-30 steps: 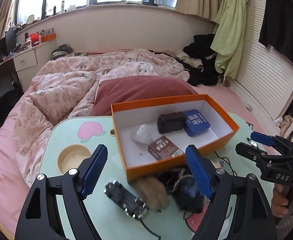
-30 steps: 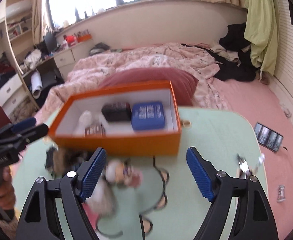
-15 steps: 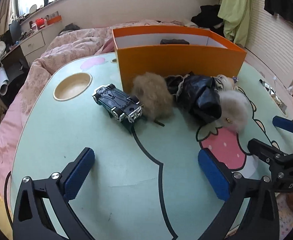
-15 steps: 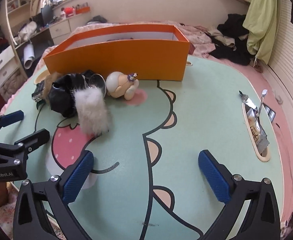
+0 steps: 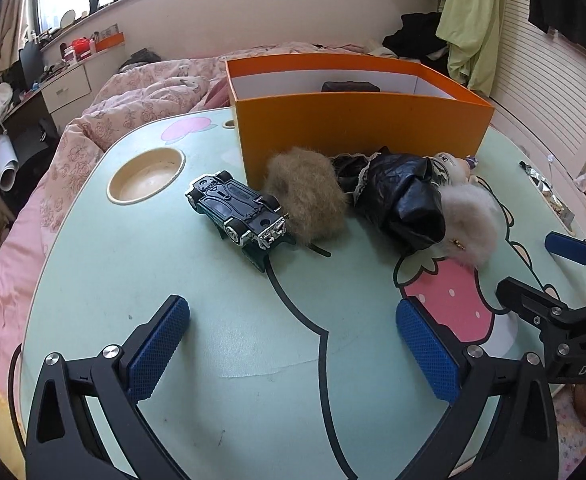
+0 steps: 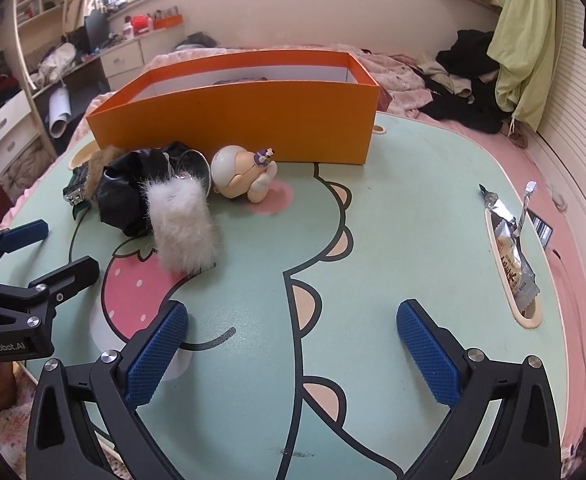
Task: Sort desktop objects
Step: 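Grasp the white fuzzy pompom with the right gripper while the left gripper grasps the teal toy car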
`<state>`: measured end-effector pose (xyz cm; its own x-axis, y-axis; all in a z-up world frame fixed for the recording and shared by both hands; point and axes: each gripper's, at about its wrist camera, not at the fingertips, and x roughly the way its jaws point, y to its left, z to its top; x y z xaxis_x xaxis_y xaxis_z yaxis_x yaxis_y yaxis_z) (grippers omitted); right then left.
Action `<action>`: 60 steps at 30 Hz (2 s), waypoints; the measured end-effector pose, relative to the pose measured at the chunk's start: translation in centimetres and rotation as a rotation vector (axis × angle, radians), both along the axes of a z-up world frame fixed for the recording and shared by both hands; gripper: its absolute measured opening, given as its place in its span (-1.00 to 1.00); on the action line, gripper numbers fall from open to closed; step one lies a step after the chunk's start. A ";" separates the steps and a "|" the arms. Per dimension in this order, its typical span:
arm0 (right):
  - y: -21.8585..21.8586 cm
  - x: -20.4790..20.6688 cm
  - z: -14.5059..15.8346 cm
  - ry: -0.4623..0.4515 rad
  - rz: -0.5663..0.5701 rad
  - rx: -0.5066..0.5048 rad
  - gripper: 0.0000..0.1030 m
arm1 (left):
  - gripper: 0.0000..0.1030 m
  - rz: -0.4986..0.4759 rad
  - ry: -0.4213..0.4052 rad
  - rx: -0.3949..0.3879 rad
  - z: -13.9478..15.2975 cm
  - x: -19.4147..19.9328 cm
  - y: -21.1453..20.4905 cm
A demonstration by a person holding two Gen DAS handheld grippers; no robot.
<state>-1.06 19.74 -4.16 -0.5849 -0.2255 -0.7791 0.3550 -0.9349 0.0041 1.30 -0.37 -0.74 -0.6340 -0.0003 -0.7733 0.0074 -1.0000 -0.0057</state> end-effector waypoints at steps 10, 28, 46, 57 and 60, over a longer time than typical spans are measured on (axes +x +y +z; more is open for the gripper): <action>-0.2 0.0 0.1 0.001 0.001 -0.001 1.00 | 1.00 -0.004 0.000 0.003 0.0 0.0 -0.3; -2.7 -1.7 3.3 0.010 0.112 -0.161 0.41 | 1.00 0.017 0.006 0.008 0.0 0.0 -0.6; -1.0 1.2 1.1 0.011 0.068 -0.131 -0.57 | 0.99 0.151 0.093 0.251 0.9 0.7 -6.1; -0.7 1.4 1.0 0.005 0.074 -0.139 -0.55 | 0.10 0.175 0.018 0.337 1.7 -5.2 -8.3; -0.7 1.4 1.0 0.003 0.074 -0.144 -0.55 | -0.08 0.156 0.009 0.331 0.9 -5.0 -7.8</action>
<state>0.38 19.06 -3.15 -0.5650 -0.3776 -0.7337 0.4232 -0.8959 0.1351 -3.68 -8.21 0.18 -0.6530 0.1518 -0.7420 0.1585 -0.9306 -0.3298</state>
